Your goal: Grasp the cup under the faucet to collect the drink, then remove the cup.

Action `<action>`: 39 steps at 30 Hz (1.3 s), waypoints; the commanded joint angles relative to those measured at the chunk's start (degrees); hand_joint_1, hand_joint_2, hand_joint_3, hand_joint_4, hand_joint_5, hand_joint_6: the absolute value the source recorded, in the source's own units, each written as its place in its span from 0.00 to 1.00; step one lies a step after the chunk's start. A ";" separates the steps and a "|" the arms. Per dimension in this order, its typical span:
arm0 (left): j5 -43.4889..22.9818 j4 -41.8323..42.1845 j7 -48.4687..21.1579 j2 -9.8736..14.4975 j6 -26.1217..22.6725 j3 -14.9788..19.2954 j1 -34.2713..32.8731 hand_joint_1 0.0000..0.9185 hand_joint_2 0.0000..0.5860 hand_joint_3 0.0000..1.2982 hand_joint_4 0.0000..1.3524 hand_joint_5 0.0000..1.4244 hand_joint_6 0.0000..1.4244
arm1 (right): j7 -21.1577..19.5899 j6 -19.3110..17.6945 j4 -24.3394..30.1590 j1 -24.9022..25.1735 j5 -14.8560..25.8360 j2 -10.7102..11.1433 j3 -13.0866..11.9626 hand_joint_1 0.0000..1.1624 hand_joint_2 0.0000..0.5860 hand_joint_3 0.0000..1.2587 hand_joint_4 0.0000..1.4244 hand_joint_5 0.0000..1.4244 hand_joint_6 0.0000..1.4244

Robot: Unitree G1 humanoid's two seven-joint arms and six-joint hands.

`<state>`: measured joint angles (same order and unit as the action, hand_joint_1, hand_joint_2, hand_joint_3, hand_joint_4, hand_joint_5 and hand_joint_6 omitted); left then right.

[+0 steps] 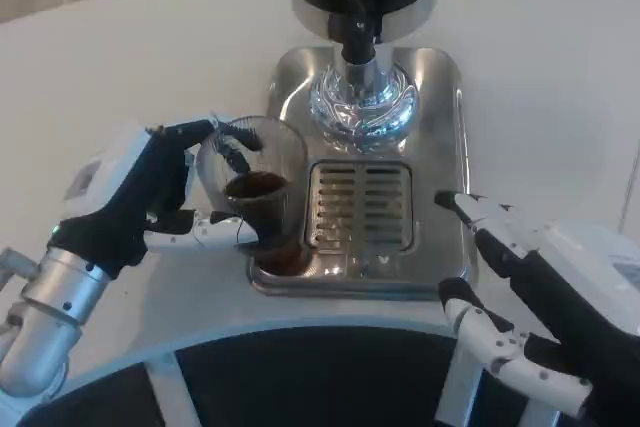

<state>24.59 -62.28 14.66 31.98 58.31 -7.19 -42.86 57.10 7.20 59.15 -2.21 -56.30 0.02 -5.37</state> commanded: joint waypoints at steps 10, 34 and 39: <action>-3.92 8.26 -3.96 2.98 3.60 4.09 6.87 0.62 0.04 0.78 0.88 0.98 1.00 | -0.55 -2.61 0.85 -1.85 -0.43 1.67 -1.04 0.03 0.97 0.00 0.00 0.00 0.01; -12.31 29.40 -14.89 3.71 2.55 10.42 24.46 0.62 0.02 0.78 0.88 0.98 1.00 | -0.93 -20.66 0.85 -12.19 5.62 -3.23 -6.51 0.04 0.97 0.00 0.00 0.00 0.00; -13.86 33.32 -16.90 3.57 1.81 11.60 27.41 0.63 0.02 0.78 0.88 0.98 1.00 | -0.56 -25.09 0.85 -14.44 8.77 -4.72 -9.09 0.04 0.97 0.00 0.00 0.00 0.00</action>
<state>13.37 -31.77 -1.68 34.86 60.04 3.09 -16.87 56.29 -15.12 59.16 -15.02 -49.56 -3.41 -13.22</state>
